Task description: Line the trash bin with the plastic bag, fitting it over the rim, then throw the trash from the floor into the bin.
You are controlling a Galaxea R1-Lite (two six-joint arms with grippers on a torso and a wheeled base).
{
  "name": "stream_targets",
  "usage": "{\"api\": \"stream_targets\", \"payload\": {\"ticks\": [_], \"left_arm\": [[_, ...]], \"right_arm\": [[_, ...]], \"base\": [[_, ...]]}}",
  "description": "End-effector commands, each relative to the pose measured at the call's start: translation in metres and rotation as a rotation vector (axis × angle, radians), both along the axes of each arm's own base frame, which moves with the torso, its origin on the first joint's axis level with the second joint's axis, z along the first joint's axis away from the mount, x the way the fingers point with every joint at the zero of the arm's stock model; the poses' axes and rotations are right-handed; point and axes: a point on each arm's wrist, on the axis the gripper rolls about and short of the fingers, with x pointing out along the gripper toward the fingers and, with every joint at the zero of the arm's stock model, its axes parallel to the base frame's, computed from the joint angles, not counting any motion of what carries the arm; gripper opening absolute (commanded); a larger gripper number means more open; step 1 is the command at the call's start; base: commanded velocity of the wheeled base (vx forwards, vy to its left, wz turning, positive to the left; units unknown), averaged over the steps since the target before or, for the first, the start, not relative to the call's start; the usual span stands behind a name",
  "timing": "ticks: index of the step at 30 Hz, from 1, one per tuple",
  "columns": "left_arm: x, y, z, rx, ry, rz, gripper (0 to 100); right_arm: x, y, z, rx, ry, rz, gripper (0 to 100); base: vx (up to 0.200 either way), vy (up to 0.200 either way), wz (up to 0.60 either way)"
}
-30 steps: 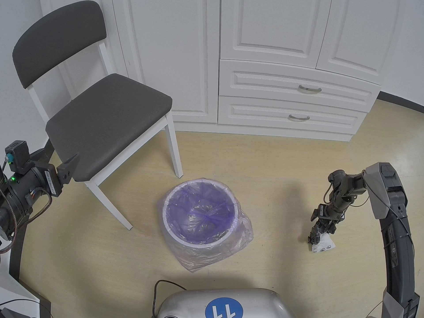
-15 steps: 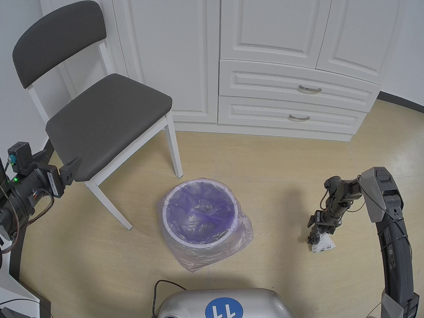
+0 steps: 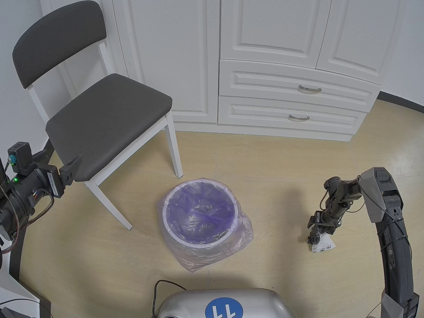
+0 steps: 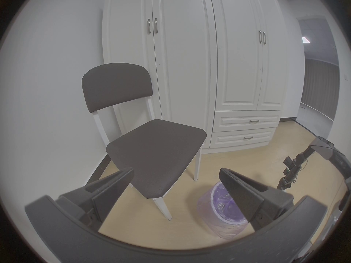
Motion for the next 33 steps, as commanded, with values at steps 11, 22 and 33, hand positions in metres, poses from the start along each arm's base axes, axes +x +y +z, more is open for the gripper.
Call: {"api": "stream_targets", "payload": {"ticks": [11,22,33], "left_arm": [[-0.0022,0.0001,0.0017,-0.001,-0.010,-0.001,100],[-0.0025,0.0001,0.0020,-0.001,-0.011,-0.001,100],[-0.0025,0.0001,0.0020,-0.001,-0.011,-0.001,100]], "right_arm": [[0.0001,0.0000,0.0012,0.000,-0.001,-0.001,100],[0.0001,0.0000,0.0012,0.001,-0.001,-0.003,100],[0.0001,-0.0001,0.0012,0.001,-0.001,-0.009,0]], "base": [[0.000,0.000,0.00],[0.000,0.000,0.00],[0.000,0.000,0.00]]}}
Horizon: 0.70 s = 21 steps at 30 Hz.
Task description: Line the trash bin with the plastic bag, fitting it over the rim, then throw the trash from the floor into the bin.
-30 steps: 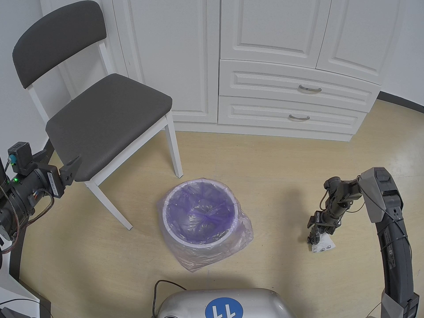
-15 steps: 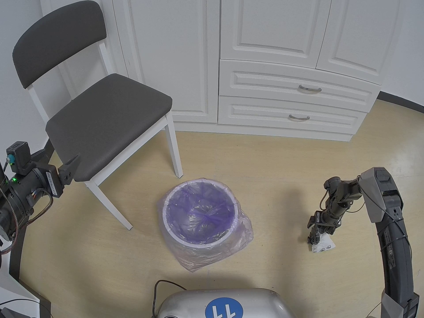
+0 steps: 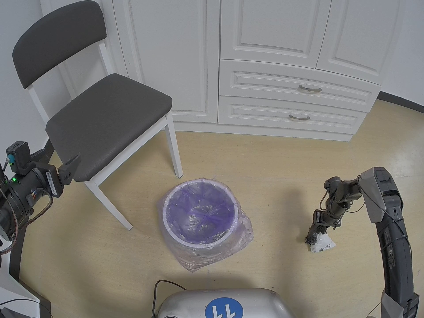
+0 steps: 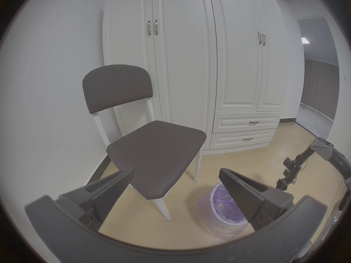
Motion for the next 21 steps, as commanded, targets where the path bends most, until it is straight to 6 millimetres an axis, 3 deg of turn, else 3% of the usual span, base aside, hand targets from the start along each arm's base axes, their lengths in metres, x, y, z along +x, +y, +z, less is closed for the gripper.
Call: {"api": "stream_targets", "payload": {"ticks": [1,4,6,7,8,9,10,13,14,16,21], "left_arm": [[0.000,0.000,0.000,0.000,-0.001,0.000,100],[0.000,-0.001,0.000,0.000,-0.001,-0.003,100],[0.000,-0.001,0.000,0.000,-0.001,-0.003,100],[0.000,-0.001,0.000,0.000,-0.001,-0.003,100],[-0.001,0.000,0.000,0.000,-0.001,-0.003,100],[-0.001,0.000,0.000,0.000,-0.001,-0.003,100],[-0.002,0.000,0.001,0.000,-0.007,-0.003,100],[-0.006,0.000,0.003,0.001,-0.022,-0.005,100],[-0.007,0.000,0.004,0.000,-0.024,-0.005,100],[-0.011,0.001,0.006,0.021,-0.042,-0.006,100],[-0.016,0.001,0.005,0.065,-0.047,-0.008,100]], "right_arm": [[0.000,0.000,0.001,-0.002,-0.003,0.001,0],[0.001,0.000,0.002,-0.007,-0.014,0.005,0],[0.006,-0.001,0.030,-0.048,-0.064,-0.003,0],[0.006,-0.001,0.030,-0.048,-0.064,-0.003,0],[-0.002,-0.001,0.059,-0.042,-0.083,0.001,0],[-0.002,-0.001,0.059,-0.042,-0.083,0.001,0],[-0.015,0.002,0.085,-0.009,-0.111,0.039,0],[-0.035,0.004,0.115,-0.014,-0.174,0.130,0],[-0.036,0.003,0.116,-0.016,-0.176,0.133,0],[-0.063,0.002,0.140,-0.070,-0.234,0.235,0],[-0.099,0.004,0.164,-0.185,-0.335,0.382,0]], "base": [[0.000,0.000,0.00],[0.000,0.000,0.00],[0.000,0.000,0.00],[0.000,0.000,0.00],[0.000,0.000,0.00],[0.000,0.000,0.00],[0.000,0.000,0.00],[0.000,0.000,0.00],[0.000,0.000,0.00],[0.000,0.000,0.00],[0.000,0.000,0.00]]}}
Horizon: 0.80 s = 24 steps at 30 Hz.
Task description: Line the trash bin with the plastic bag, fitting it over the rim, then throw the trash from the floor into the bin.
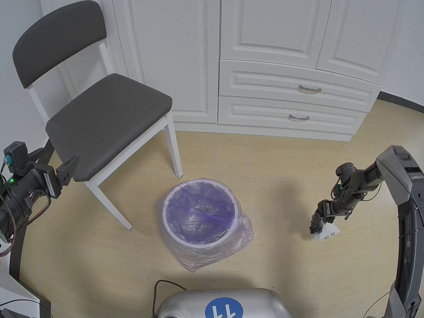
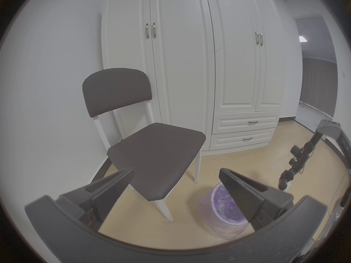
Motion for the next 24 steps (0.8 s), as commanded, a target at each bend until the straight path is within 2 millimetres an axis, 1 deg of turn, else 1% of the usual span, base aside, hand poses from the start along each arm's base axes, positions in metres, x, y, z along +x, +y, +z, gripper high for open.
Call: {"api": "stream_targets", "payload": {"ticks": [1,2,3,4,5,9,11,12,13,14,16,17,18,19,20,21,22,24], "left_arm": [[-0.012,0.001,0.003,0.047,-0.032,-0.003,100],[-0.013,0.001,0.003,0.050,-0.035,-0.003,100],[-0.013,0.001,0.003,0.050,-0.035,-0.003,100],[-0.014,0.002,0.004,0.049,-0.043,-0.003,100],[-0.015,0.002,0.005,0.048,-0.048,-0.003,100],[-0.018,0.002,0.007,0.048,-0.060,-0.004,100],[-0.019,0.002,0.008,0.047,-0.068,-0.004,100],[-0.020,0.002,0.009,0.047,-0.069,-0.004,100],[-0.021,0.002,0.010,0.048,-0.077,-0.005,100],[-0.022,0.002,0.011,0.050,-0.082,-0.006,100],[-0.024,0.002,0.011,0.055,-0.088,-0.009,100],[-0.026,0.002,0.013,0.066,-0.098,-0.011,100],[-0.027,0.002,0.013,0.071,-0.101,-0.011,100],[-0.027,0.002,0.013,0.074,-0.103,-0.011,100],[-0.028,0.002,0.014,0.077,-0.109,-0.010,100],[-0.028,0.002,0.014,0.077,-0.109,-0.010,100],[-0.031,0.003,0.015,0.079,-0.120,-0.010,100],[-0.033,0.003,0.017,0.078,-0.129,-0.009,100]], "right_arm": [[-0.064,0.003,0.090,-0.132,-0.233,0.208,0],[-0.075,0.004,0.097,-0.165,-0.262,0.248,0],[-0.075,0.004,0.097,-0.165,-0.262,0.248,0],[-0.092,0.004,0.108,-0.215,-0.302,0.306,0],[-0.099,0.004,0.112,-0.238,-0.313,0.332,0],[-0.123,0.005,0.127,-0.315,-0.363,0.408,0],[-0.140,0.007,0.137,-0.363,-0.390,0.455,0],[-0.141,0.007,0.138,-0.366,-0.394,0.457,0],[-0.153,0.009,0.146,-0.404,-0.416,0.490,0],[-0.161,0.009,0.150,-0.422,-0.427,0.506,0],[-0.170,0.010,0.155,-0.446,-0.440,0.526,0],[-0.180,0.012,0.161,-0.472,-0.459,0.543,0],[-0.185,0.013,0.165,-0.485,-0.474,0.552,0],[-0.187,0.013,0.167,-0.490,-0.481,0.555,0],[-0.195,0.014,0.172,-0.504,-0.499,0.556,0],[-0.195,0.014,0.172,-0.504,-0.499,0.556,0],[-0.204,0.015,0.178,-0.520,-0.528,0.551,0],[-0.212,0.016,0.184,-0.534,-0.558,0.542,0]], "base": [[0.000,0.000,0.00],[0.000,0.000,0.00],[0.000,0.000,0.00],[0.000,0.000,0.00],[0.000,0.000,0.00],[0.000,0.000,0.00],[0.000,0.000,0.00],[0.000,0.000,0.00],[0.000,0.000,0.00],[0.000,0.000,0.00],[0.000,0.000,0.00],[0.000,0.000,0.00],[0.000,0.000,0.00],[0.000,0.000,0.00],[0.000,0.000,0.00],[0.000,0.000,0.00],[0.000,0.000,0.00],[0.000,0.000,0.00]]}}
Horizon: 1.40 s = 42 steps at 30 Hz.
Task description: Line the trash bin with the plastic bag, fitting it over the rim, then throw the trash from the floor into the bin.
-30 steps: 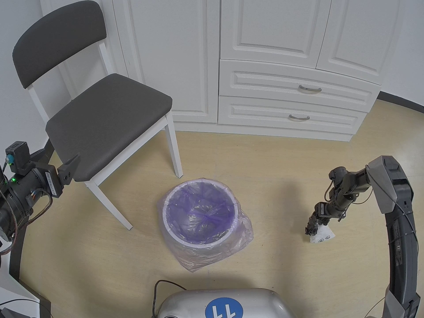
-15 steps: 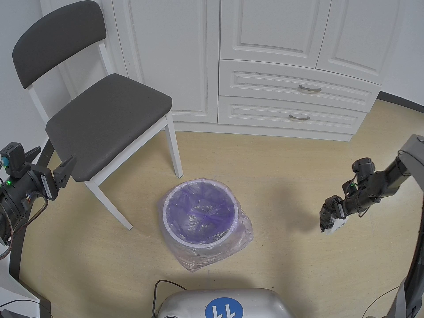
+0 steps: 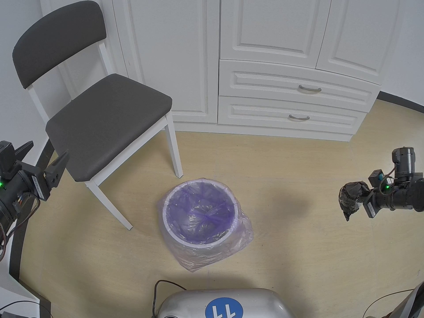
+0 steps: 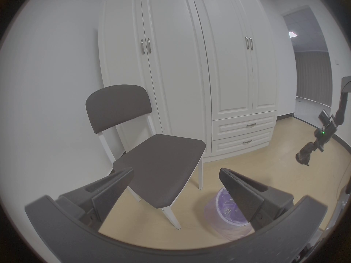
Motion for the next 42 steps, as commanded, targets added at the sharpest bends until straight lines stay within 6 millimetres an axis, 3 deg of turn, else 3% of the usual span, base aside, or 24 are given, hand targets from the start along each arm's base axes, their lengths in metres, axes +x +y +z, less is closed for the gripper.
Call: {"api": "stream_targets", "payload": {"ticks": [1,7,21,36,42], "left_arm": [[-0.010,0.001,0.006,0.004,-0.042,-0.001,100],[-0.017,0.002,0.013,-0.003,-0.083,-0.005,100],[-0.026,-0.003,0.023,-0.019,-0.183,-0.053,100],[-0.027,-0.003,0.040,-0.041,-0.316,-0.049,100],[-0.030,-0.002,0.049,-0.050,-0.362,-0.048,100]], "right_arm": [[-0.036,0.004,0.030,-0.033,-0.132,0.010,0],[-0.043,0.011,0.050,0.046,-0.281,-0.011,0],[-0.040,0.055,0.069,0.297,-0.595,0.091,0],[-0.026,0.116,0.075,0.545,-0.799,0.190,0],[-0.015,0.150,0.069,0.635,-0.924,0.284,0]], "base": [[0.000,0.000,0.00],[0.000,0.000,0.00],[0.000,0.000,0.00],[0.000,0.000,0.00],[0.000,0.000,0.00]]}}
